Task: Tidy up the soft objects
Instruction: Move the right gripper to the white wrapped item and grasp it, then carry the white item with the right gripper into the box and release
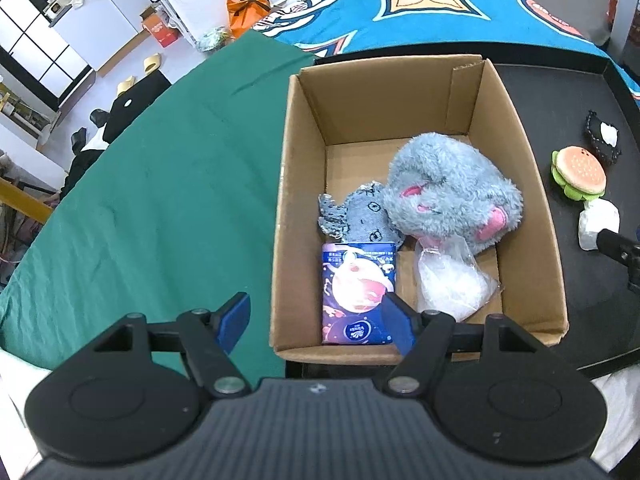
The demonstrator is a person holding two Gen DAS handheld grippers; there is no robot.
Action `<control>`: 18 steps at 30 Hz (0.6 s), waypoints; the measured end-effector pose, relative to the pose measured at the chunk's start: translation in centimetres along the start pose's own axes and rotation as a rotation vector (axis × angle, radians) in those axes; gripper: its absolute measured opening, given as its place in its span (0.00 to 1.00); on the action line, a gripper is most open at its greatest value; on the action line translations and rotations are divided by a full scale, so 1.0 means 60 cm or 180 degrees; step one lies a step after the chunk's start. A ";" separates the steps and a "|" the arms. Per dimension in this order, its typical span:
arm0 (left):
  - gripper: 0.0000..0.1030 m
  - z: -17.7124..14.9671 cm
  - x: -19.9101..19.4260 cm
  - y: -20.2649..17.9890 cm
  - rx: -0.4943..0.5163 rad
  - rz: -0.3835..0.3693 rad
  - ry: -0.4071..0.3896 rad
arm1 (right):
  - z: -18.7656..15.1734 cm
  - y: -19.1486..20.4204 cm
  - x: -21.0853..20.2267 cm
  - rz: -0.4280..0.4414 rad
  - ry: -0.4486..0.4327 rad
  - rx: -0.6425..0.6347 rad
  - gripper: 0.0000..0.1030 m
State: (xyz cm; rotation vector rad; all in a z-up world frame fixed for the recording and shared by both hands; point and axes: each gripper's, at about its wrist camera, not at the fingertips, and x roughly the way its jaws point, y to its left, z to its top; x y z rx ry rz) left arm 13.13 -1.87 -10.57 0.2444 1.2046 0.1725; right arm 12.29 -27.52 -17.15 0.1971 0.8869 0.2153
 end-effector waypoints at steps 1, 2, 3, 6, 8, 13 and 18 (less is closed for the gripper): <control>0.69 0.001 0.002 -0.001 0.0013 -0.0004 0.0018 | -0.001 0.000 0.002 0.0001 0.0010 -0.0001 0.72; 0.69 0.002 0.004 -0.004 0.0033 -0.0003 0.0040 | -0.001 -0.001 0.005 0.0003 0.0022 0.0005 0.72; 0.69 0.002 0.006 -0.005 0.0051 0.0003 0.0056 | -0.001 -0.002 0.008 0.0007 0.0035 0.0010 0.72; 0.69 0.003 0.007 -0.010 0.0092 0.0029 0.0076 | -0.001 -0.001 0.013 -0.0026 0.0043 -0.0005 0.71; 0.69 0.003 0.007 -0.013 0.0111 0.0042 0.0086 | -0.001 -0.002 0.017 -0.0026 0.0061 -0.0014 0.69; 0.69 0.007 0.010 -0.016 0.0133 0.0055 0.0113 | -0.002 -0.008 0.022 0.0019 0.0110 -0.0006 0.35; 0.69 0.007 0.008 -0.016 0.0123 0.0047 0.0111 | -0.006 -0.007 0.017 0.0022 0.0131 -0.0022 0.30</control>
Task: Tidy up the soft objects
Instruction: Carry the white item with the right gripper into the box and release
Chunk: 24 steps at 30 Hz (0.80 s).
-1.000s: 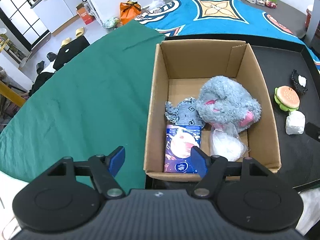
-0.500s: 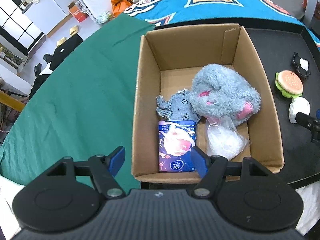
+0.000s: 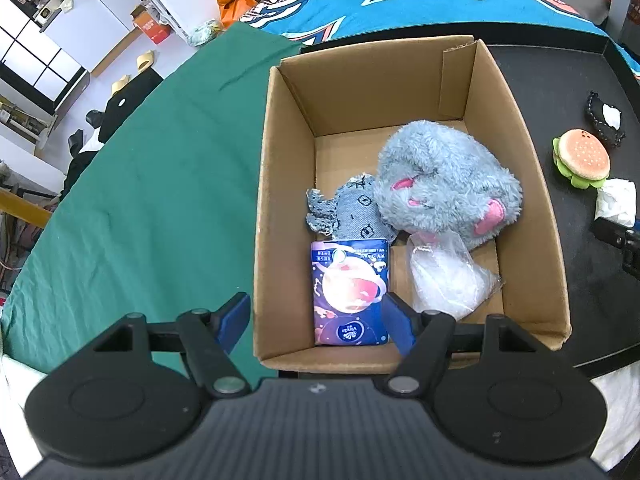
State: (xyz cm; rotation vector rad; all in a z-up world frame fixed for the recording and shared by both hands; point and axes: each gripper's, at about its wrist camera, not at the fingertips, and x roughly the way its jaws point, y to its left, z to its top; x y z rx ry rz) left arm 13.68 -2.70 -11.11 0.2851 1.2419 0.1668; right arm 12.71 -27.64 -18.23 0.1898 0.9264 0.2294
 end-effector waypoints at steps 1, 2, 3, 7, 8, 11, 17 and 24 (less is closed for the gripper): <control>0.69 -0.001 -0.001 0.000 -0.0002 -0.0002 -0.0006 | 0.000 0.000 -0.002 -0.0001 -0.0009 -0.0002 0.30; 0.69 -0.001 -0.002 0.000 -0.0005 -0.0003 -0.0014 | 0.000 0.001 -0.005 -0.0011 -0.0023 -0.0018 0.30; 0.69 -0.002 -0.004 0.001 -0.0009 -0.0004 -0.0025 | 0.001 0.001 -0.007 -0.0017 -0.0036 -0.0033 0.29; 0.69 -0.004 -0.008 0.004 -0.0046 -0.0036 -0.0070 | 0.005 0.003 -0.022 -0.0020 -0.0096 -0.0062 0.29; 0.69 -0.005 -0.009 0.006 -0.0062 -0.0049 -0.0079 | 0.006 0.004 -0.027 -0.0021 -0.0116 -0.0066 0.29; 0.69 -0.007 -0.011 0.012 -0.0103 -0.0059 -0.0081 | 0.009 0.011 -0.041 -0.0027 -0.0175 -0.0093 0.29; 0.69 -0.012 -0.016 0.025 -0.0208 -0.0136 -0.0150 | 0.020 0.028 -0.065 -0.0032 -0.0289 -0.0174 0.29; 0.69 -0.015 -0.020 0.046 -0.0391 -0.0261 -0.0240 | 0.037 0.064 -0.090 -0.0015 -0.0388 -0.0312 0.29</control>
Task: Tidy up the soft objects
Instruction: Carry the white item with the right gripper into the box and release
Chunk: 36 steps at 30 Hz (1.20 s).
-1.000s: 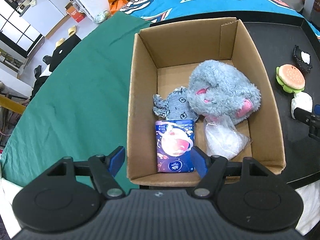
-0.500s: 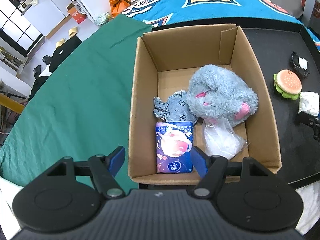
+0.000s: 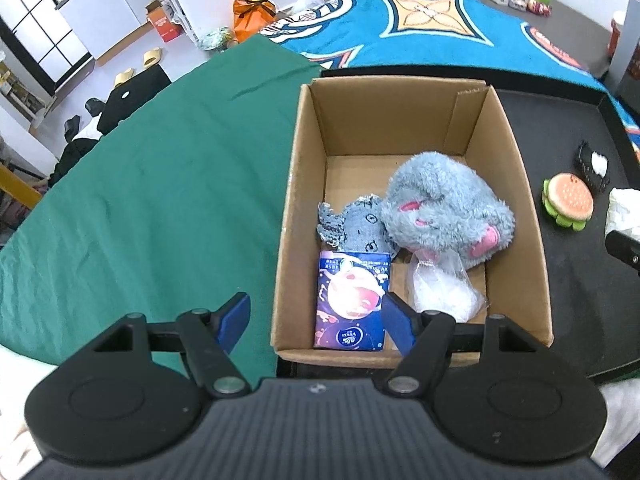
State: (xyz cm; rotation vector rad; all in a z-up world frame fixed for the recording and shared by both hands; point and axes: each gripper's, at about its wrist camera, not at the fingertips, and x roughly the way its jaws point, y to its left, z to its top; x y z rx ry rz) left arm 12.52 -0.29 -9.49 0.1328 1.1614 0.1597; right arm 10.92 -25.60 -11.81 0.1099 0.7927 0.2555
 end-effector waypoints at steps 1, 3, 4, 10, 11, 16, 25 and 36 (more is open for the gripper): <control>0.69 0.000 0.000 0.002 -0.0026 -0.0020 -0.0010 | 0.004 0.006 -0.004 0.0006 -0.0018 -0.0024 0.29; 0.69 0.001 0.001 0.008 -0.0078 -0.0057 -0.0020 | 0.012 0.017 -0.010 0.0019 -0.0048 -0.0062 0.29; 0.69 0.001 0.002 0.011 -0.0103 -0.0082 -0.0021 | 0.016 0.025 -0.013 0.0026 -0.0066 -0.0088 0.29; 0.69 0.000 0.006 0.022 -0.0203 -0.0200 -0.0037 | 0.038 0.061 -0.024 0.0049 -0.0152 -0.0215 0.29; 0.69 0.000 0.006 0.023 -0.0214 -0.0222 -0.0041 | 0.042 0.066 -0.025 0.0050 -0.0164 -0.0234 0.29; 0.68 -0.003 0.008 0.031 -0.0258 -0.0333 -0.0057 | 0.056 0.093 -0.024 0.0051 -0.0200 -0.0353 0.29; 0.63 -0.004 0.017 0.037 -0.0284 -0.0363 -0.0057 | 0.075 0.140 -0.012 0.0070 -0.0177 -0.0559 0.29; 0.37 -0.003 0.048 0.066 -0.0532 -0.0565 0.0150 | 0.086 0.180 0.011 0.0046 -0.0126 -0.0689 0.29</control>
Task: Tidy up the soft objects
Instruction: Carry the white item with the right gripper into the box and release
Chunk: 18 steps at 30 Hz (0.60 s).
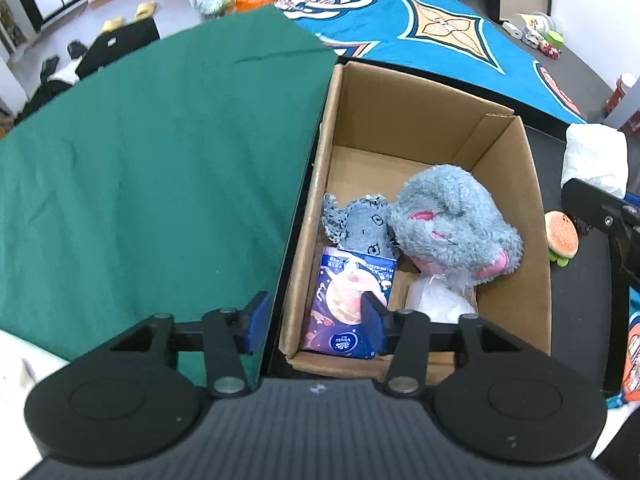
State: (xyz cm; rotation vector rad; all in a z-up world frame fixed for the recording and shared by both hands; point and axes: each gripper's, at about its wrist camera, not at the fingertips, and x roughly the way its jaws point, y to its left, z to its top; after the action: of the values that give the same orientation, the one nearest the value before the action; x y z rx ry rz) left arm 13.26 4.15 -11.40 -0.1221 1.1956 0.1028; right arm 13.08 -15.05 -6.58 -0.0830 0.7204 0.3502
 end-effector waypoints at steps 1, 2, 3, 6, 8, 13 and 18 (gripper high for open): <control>0.32 0.001 0.002 0.002 -0.0015 -0.0011 0.0027 | 0.002 0.003 0.002 0.0000 -0.0001 -0.0010 0.29; 0.29 0.001 0.005 0.004 -0.0028 -0.0019 0.0051 | 0.003 0.005 0.004 0.0000 0.0000 -0.0019 0.29; 0.28 0.001 0.005 0.006 -0.0040 -0.0001 0.0052 | 0.006 0.008 0.006 -0.0001 0.0002 -0.0031 0.29; 0.24 0.000 0.005 0.009 -0.0068 0.0011 0.0029 | 0.008 0.015 0.011 -0.0010 0.0012 -0.0080 0.30; 0.22 -0.001 0.004 0.011 -0.0088 0.0013 0.0016 | 0.009 0.019 0.016 -0.0019 0.0036 -0.0111 0.30; 0.21 -0.001 0.003 0.017 -0.0136 -0.0011 0.0003 | 0.006 0.020 0.014 -0.0093 0.0033 -0.0121 0.48; 0.22 -0.001 0.002 0.014 -0.0098 0.0007 0.0018 | -0.004 0.007 0.003 -0.0099 0.0053 -0.0022 0.48</control>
State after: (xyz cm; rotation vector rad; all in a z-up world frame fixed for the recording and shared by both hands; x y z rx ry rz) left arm 13.15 4.95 -11.58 -0.1481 1.2001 0.1229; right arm 12.88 -14.67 -6.87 -0.1037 0.7336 0.3225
